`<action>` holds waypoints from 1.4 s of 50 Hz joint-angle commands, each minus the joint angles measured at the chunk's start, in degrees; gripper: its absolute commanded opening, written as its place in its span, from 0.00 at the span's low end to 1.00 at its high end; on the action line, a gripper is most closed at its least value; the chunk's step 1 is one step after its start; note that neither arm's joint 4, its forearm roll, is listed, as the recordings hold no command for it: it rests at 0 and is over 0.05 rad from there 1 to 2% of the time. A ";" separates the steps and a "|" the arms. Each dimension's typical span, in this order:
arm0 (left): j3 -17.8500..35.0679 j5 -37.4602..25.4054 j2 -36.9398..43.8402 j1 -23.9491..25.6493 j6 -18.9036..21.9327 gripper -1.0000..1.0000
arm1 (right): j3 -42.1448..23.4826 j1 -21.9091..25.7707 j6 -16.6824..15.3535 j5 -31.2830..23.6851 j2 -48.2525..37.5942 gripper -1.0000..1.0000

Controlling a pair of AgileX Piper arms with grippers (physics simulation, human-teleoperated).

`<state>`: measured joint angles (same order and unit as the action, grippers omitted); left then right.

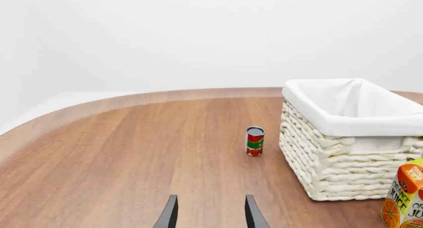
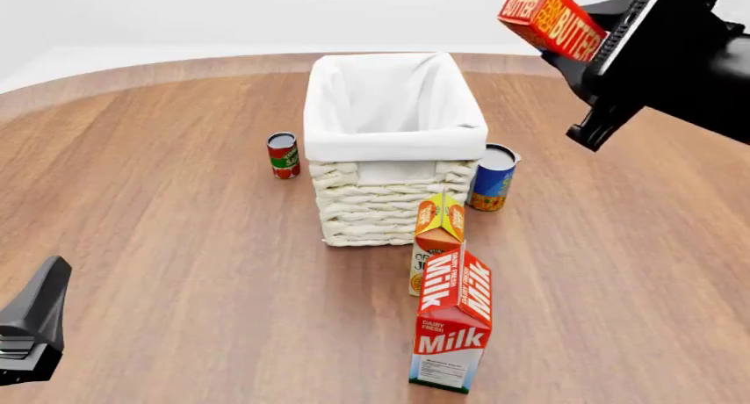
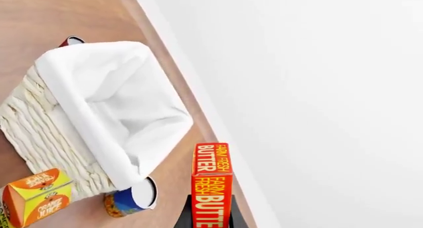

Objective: Pick up the butter and put it in the basket.

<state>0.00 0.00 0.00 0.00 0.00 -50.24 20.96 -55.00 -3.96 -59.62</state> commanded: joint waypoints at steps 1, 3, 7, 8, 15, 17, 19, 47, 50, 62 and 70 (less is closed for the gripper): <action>0.00 0.00 0.00 0.00 0.00 1.00 | -4.72 0.36 2.77 7.52 -9.80 0.00; 0.00 0.00 0.00 0.00 0.00 1.00 | -5.18 0.41 3.15 7.78 -10.39 0.00; 0.00 0.00 0.00 0.00 0.00 1.00 | -5.46 0.57 3.18 8.13 -10.94 0.00; 0.00 0.00 0.00 0.00 0.00 1.00 | -5.81 0.67 3.22 8.02 -11.17 0.00; 0.00 0.00 0.00 0.00 0.00 1.00 | -7.61 0.67 3.89 7.97 -11.81 0.00; 0.00 0.00 0.00 0.00 0.00 1.00 | -8.15 0.88 4.28 7.79 -12.14 0.00; 0.00 0.00 0.00 0.00 0.00 1.00 | -8.31 1.30 4.43 8.08 -12.44 0.00; 0.00 0.00 0.00 0.00 0.00 1.00 | -12.66 6.19 8.26 10.09 -20.49 0.00; 0.00 0.00 0.00 0.00 0.00 1.00 | -12.68 6.76 8.51 10.64 -21.38 0.00; 0.00 0.00 0.00 0.00 0.00 1.00 | -14.21 9.00 9.92 11.37 -24.63 0.00; 0.00 0.00 0.00 0.00 0.00 1.00 | -15.31 9.95 9.98 12.21 -26.96 0.00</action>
<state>0.00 0.00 0.00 0.00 0.00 -63.28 29.48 -45.94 6.87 -84.45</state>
